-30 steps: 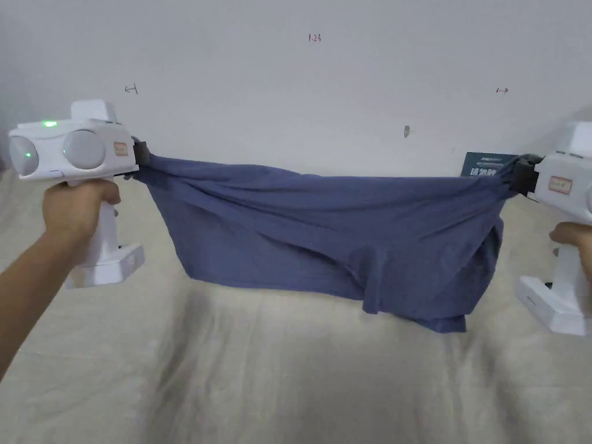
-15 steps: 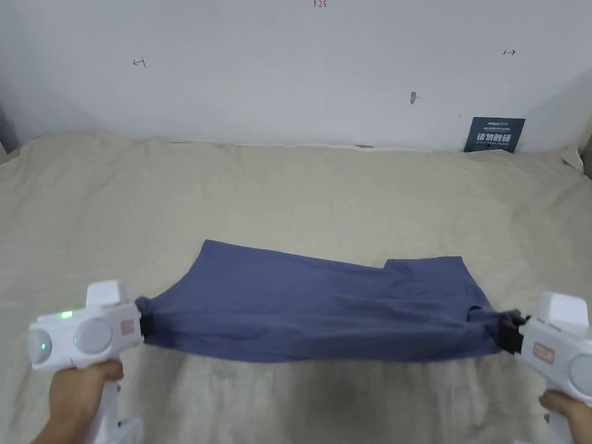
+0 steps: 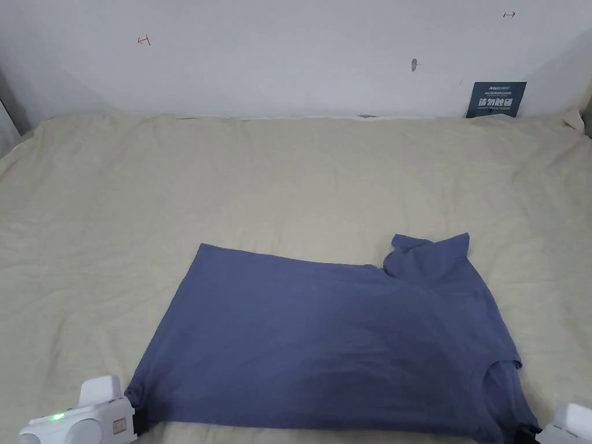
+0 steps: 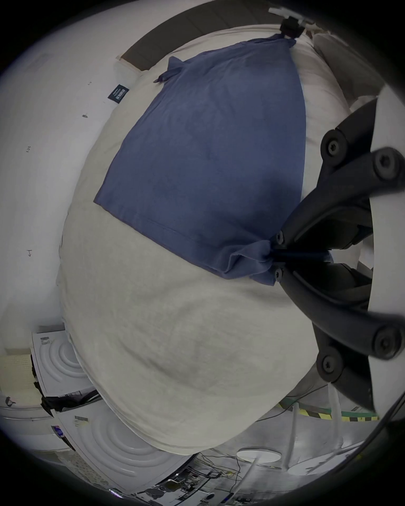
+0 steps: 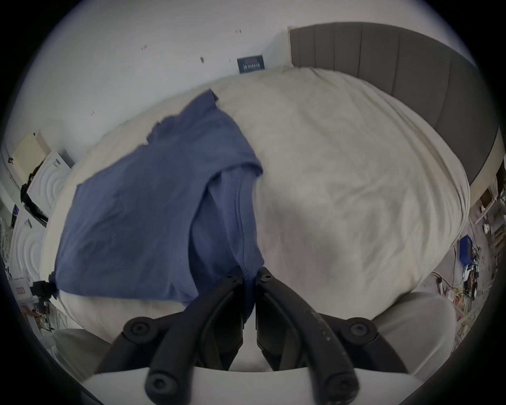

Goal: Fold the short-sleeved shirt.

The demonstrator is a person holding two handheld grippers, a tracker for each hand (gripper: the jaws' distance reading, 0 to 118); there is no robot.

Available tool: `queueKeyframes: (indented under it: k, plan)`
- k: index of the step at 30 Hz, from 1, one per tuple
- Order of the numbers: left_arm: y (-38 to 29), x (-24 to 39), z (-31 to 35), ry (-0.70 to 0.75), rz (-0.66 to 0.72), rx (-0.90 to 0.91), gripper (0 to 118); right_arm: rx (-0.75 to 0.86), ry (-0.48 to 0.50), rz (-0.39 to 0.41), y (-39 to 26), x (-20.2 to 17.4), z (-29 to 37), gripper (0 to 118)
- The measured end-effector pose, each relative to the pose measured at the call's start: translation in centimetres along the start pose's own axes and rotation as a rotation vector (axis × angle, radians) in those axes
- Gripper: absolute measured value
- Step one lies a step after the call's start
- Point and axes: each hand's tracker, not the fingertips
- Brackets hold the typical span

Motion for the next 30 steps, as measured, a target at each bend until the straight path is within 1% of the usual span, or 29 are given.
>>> queueKeyframes:
  k: [3,4,5,6,7,8,9,10,11,12,13,15,17,19,22,24,25,26,29,30]
  plan:
    - [0.5,0.8,0.0,0.028,-0.018,-0.018,8,0.012,-0.012,0.003,-0.3,-0.2,-0.6,10]
    - [0.6,1.1,0.2,0.038,-0.027,-0.017,13,0.015,-0.021,0.009,-0.2,-0.8,-0.1,11]
    - [0.8,1.3,0.4,0.054,-0.036,-0.011,22,0.012,-0.027,0.019,0.2,-1.1,0.1,12]
    - [0.8,1.6,0.8,0.068,-0.039,-0.002,38,0.011,-0.033,0.03,0.6,-1.4,0.5,22]
    - [1.0,1.9,1.3,0.075,-0.041,0.011,68,0.02,-0.044,0.052,1.2,-1.8,1.0,47]
    - [1.4,2.0,1.8,0.066,-0.03,0.023,89,0.058,-0.039,0.083,1.6,-2.4,1.6,65]
    - [1.8,2.3,2.4,0.046,-0.005,0.045,107,0.111,-0.034,0.101,2.2,-3.0,2.4,76]
    - [2.4,2.7,2.9,0.017,0.031,0.085,117,0.178,-0.028,0.126,3.1,-3.8,3.5,88]
    - [3.1,3.3,4.0,-0.007,0.055,0.138,117,0.23,-0.025,0.148,3.9,-4.7,4.6,94]
    - [3.9,4.0,5.2,-0.041,0.061,0.187,115,0.289,-0.021,0.173,4.4,-6.6,6.9,97]
    - [4.8,4.8,6.4,-0.064,0.055,0.228,113,0.349,-0.01,0.194,5.1,-7.7,8.5,98]
    - [6.4,6.5,9.3,-0.084,0.035,0.331,112,0.458,0.006,0.23,6.3,-9.4,11.3,98]
    - [7.6,8.1,12.5,-0.11,0.012,0.498,112,0.588,0.013,0.263,7.4,-10.3,13.3,98]
    - [8.4,9.5,15.0,-0.125,-0.009,0.641,112,0.694,0.01,0.277,7.7,-11.3,15.6,98]
    - [8.9,11.2,17.8,-0.143,-0.054,0.817,112,0.805,-0.01,0.3,8.0,-12.5,18.2,98]
    - [8.8,12.1,18.9,-0.142,-0.079,0.881,108,0.854,-0.014,0.306,8.0,-13.0,19.2,97]
    - [8.7,12.5,19.3,-0.146,-0.086,0.907,100,0.868,-0.006,0.303,7.9,-13.2,19.7,87]
    - [8.6,12.9,19.5,-0.151,-0.097,0.935,88,0.882,0.008,0.303,7.8,-13.3,20.0,74]
    - [8.0,13.7,19.7,-0.175,-0.134,0.957,71,0.901,0.006,0.296,7.7,-13.8,20.4,52]
    - [8.1,13.9,19.3,-0.171,-0.14,0.952,41,0.905,0.009,0.296,7.7,-13.8,20.5,27]
